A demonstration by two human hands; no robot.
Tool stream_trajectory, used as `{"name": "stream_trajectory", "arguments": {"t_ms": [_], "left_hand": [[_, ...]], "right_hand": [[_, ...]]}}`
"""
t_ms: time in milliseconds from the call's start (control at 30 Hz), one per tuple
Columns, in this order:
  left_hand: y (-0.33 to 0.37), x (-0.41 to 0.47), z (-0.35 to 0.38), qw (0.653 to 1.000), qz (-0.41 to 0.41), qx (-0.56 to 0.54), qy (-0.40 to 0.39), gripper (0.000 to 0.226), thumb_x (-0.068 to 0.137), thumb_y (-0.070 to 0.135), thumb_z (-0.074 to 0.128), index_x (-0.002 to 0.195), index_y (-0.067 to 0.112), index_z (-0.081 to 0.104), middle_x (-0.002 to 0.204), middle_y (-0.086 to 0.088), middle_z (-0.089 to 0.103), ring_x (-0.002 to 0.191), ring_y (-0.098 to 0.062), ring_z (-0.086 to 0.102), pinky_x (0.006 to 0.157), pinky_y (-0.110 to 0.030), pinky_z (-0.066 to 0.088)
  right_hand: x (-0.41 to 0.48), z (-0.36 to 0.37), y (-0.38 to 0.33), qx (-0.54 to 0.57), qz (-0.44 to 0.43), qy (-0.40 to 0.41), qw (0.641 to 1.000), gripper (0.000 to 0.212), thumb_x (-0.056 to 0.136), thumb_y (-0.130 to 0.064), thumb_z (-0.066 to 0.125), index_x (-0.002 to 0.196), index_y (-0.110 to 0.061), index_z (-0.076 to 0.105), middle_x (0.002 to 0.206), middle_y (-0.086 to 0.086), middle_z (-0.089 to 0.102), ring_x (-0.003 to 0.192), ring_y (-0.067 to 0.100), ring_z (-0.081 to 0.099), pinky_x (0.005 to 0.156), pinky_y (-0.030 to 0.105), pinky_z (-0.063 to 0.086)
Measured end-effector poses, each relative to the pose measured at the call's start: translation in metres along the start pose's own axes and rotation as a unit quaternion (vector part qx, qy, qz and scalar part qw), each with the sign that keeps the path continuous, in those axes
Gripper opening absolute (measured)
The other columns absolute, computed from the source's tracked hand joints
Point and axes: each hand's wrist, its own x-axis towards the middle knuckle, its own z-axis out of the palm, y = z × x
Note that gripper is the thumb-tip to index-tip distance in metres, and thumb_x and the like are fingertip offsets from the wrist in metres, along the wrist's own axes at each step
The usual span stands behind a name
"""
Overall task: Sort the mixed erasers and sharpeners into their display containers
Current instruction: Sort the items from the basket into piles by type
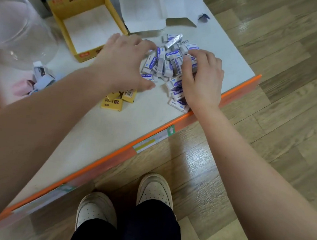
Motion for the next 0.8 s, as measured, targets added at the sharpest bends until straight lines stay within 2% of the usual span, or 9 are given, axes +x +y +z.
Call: {"name": "stream_trajectory", "arguments": {"t_ms": [100, 200, 267, 367, 433, 600, 733, 800], "left_hand": [[-0.007, -0.005, -0.005, 0.999, -0.023, 0.032, -0.02, 0.054, 0.071, 0.055, 0.064, 0.115, 0.028, 0.049, 0.11, -0.002, 0.057, 0.111, -0.029, 0.044, 0.111, -0.045, 0.022], [-0.001, -0.007, 0.0, 0.997, -0.005, 0.073, -0.021, 0.015, 0.078, 0.045, 0.059, 0.089, 0.034, 0.059, 0.098, 0.004, 0.062, 0.11, -0.028, 0.044, 0.112, -0.047, 0.013], [0.007, -0.007, 0.005, 0.997, 0.005, 0.08, -0.001, 0.014, 0.083, 0.036, 0.054, 0.084, 0.028, 0.066, 0.088, 0.005, 0.064, 0.104, -0.026, 0.048, 0.112, -0.045, 0.011], [0.014, -0.006, 0.011, 0.998, 0.017, 0.051, 0.028, 0.011, 0.087, 0.032, 0.055, 0.087, 0.029, 0.066, 0.077, 0.008, 0.063, 0.097, -0.021, 0.053, 0.114, -0.042, 0.009], [0.013, -0.007, 0.013, 0.998, 0.007, 0.046, 0.045, 0.01, 0.087, 0.035, 0.057, 0.092, 0.029, 0.062, 0.081, 0.007, 0.064, 0.1, -0.022, 0.054, 0.116, -0.043, 0.008], [0.009, -0.011, 0.019, 0.998, -0.02, 0.053, 0.032, 0.024, 0.086, 0.037, 0.057, 0.107, 0.027, 0.06, 0.092, 0.002, 0.066, 0.105, -0.024, 0.053, 0.116, -0.044, 0.005], [0.021, -0.014, 0.026, 0.998, 0.041, 0.005, 0.046, 0.025, 0.089, 0.036, 0.06, 0.113, 0.033, 0.061, 0.109, 0.005, 0.063, 0.113, -0.023, 0.048, 0.11, -0.041, 0.018], [0.026, -0.02, 0.029, 0.997, 0.042, -0.012, 0.067, 0.029, 0.089, 0.035, 0.061, 0.118, 0.034, 0.059, 0.113, 0.004, 0.057, 0.112, -0.022, 0.045, 0.104, -0.037, 0.023]], "right_hand": [[-0.001, 0.0, -0.001, 0.011, 0.006, 0.016, 1.0, 0.04, 0.093, -0.038, 0.033, 0.118, -0.019, 0.059, 0.125, -0.002, 0.055, 0.114, 0.02, 0.045, 0.094, 0.031, 0.032], [-0.003, -0.001, -0.002, 0.03, 0.018, 0.029, 0.999, 0.042, 0.093, -0.037, 0.03, 0.118, -0.018, 0.059, 0.124, -0.002, 0.055, 0.113, 0.019, 0.045, 0.09, 0.026, 0.029], [-0.003, -0.002, -0.002, 0.036, 0.02, 0.031, 0.999, 0.041, 0.093, -0.036, 0.031, 0.117, -0.018, 0.059, 0.123, -0.002, 0.055, 0.113, 0.019, 0.045, 0.09, 0.024, 0.028], [-0.003, -0.002, -0.002, 0.033, 0.025, 0.03, 0.999, 0.041, 0.093, -0.036, 0.031, 0.117, -0.018, 0.058, 0.123, -0.002, 0.055, 0.113, 0.018, 0.045, 0.091, 0.025, 0.028], [-0.003, -0.002, -0.002, 0.03, 0.025, 0.028, 0.999, 0.04, 0.093, -0.036, 0.032, 0.117, -0.017, 0.058, 0.123, -0.002, 0.055, 0.113, 0.018, 0.046, 0.09, 0.025, 0.028], [-0.004, -0.001, -0.002, 0.03, 0.02, 0.032, 0.999, 0.039, 0.094, -0.035, 0.033, 0.115, -0.016, 0.059, 0.121, -0.001, 0.057, 0.111, 0.019, 0.047, 0.091, 0.028, 0.032], [-0.003, -0.002, -0.002, 0.036, 0.016, 0.043, 0.998, 0.037, 0.094, -0.034, 0.034, 0.112, -0.014, 0.059, 0.119, 0.0, 0.058, 0.109, 0.02, 0.048, 0.09, 0.03, 0.034], [-0.004, -0.003, -0.002, 0.033, 0.01, 0.045, 0.998, 0.036, 0.094, -0.034, 0.035, 0.111, -0.013, 0.059, 0.118, 0.001, 0.058, 0.108, 0.02, 0.048, 0.089, 0.029, 0.034]]}}
